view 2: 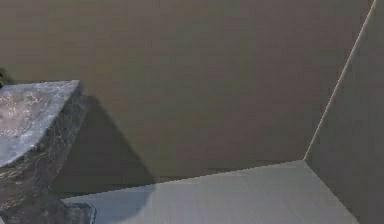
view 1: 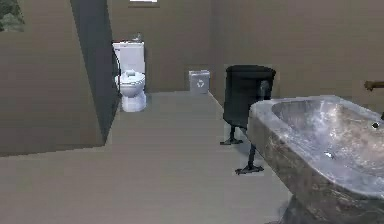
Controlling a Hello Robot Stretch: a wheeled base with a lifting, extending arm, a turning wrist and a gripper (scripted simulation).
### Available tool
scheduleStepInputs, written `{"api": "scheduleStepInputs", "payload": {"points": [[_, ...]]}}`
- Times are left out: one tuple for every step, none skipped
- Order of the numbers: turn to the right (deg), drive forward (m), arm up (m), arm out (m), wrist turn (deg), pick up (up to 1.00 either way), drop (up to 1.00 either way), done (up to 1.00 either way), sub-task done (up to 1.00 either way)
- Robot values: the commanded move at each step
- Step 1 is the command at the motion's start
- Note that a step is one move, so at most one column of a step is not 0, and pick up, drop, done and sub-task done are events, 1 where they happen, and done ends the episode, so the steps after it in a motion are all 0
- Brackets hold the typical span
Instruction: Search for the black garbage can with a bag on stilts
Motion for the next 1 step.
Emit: {"api": "scheduleStepInputs", "payload": {"points": [[0.0, 0.80, 0.00, 0.00, 0.0, 0.00, 0.00, 0.00, 0.00]]}}
